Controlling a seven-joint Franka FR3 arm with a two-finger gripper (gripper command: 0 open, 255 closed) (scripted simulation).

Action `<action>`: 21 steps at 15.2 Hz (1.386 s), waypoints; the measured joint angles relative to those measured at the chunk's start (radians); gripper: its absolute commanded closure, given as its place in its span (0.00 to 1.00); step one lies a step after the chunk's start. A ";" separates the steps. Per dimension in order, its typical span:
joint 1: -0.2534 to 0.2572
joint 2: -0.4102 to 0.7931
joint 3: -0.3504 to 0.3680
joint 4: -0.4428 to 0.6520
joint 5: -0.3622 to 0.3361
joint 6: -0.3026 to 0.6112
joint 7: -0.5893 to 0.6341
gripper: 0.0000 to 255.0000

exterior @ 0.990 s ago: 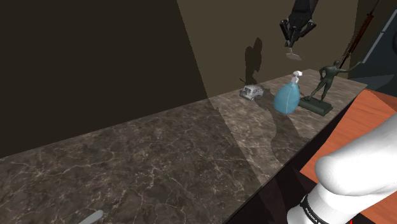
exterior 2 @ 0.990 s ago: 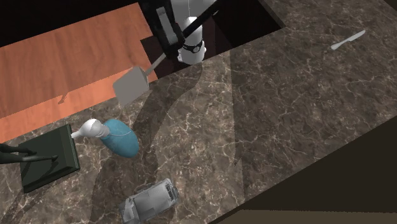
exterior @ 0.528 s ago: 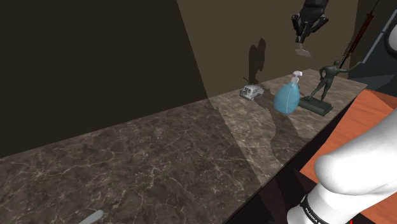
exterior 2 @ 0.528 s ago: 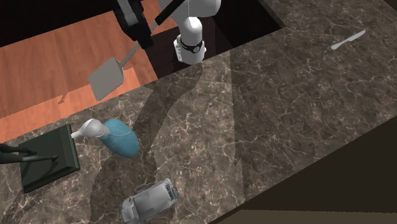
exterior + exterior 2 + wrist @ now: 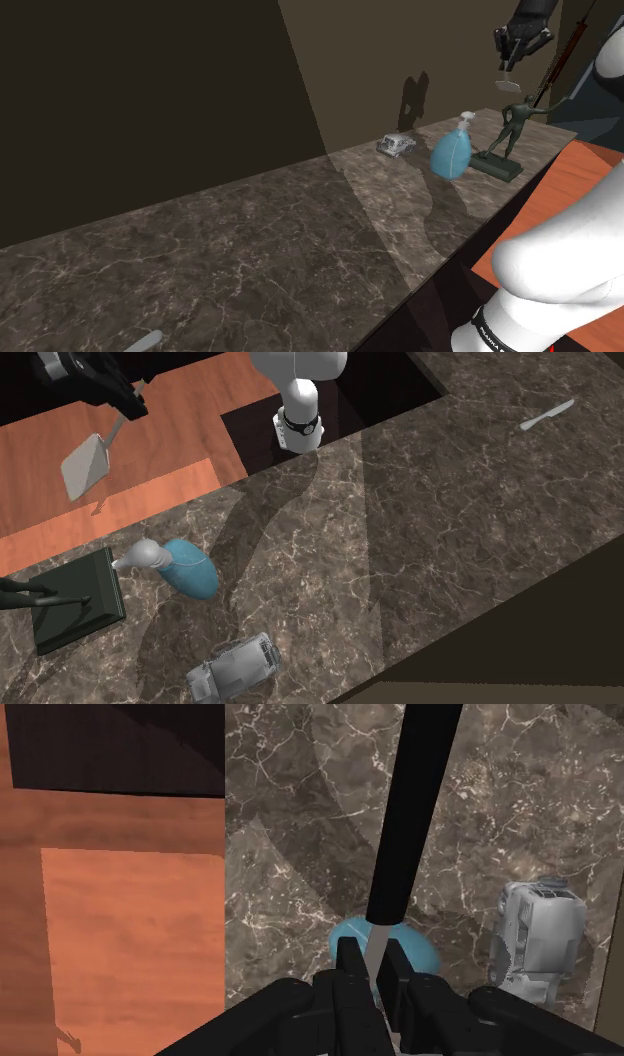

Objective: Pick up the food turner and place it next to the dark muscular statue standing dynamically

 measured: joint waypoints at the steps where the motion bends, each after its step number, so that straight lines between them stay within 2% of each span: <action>1: -0.013 0.016 -0.017 0.022 0.001 -0.007 -0.030 1.00; 7: -0.095 0.095 -0.111 0.102 0.013 -0.018 -0.201 1.00; 8: -0.115 0.142 -0.131 0.173 0.029 -0.045 -0.232 1.00; 11: -0.176 0.221 -0.175 0.269 0.060 -0.072 -0.323 1.00; 14: -0.269 0.347 -0.216 0.450 0.121 -0.140 -0.413 1.00; 21: -0.218 0.234 -0.207 0.190 0.061 0.015 -0.406 1.00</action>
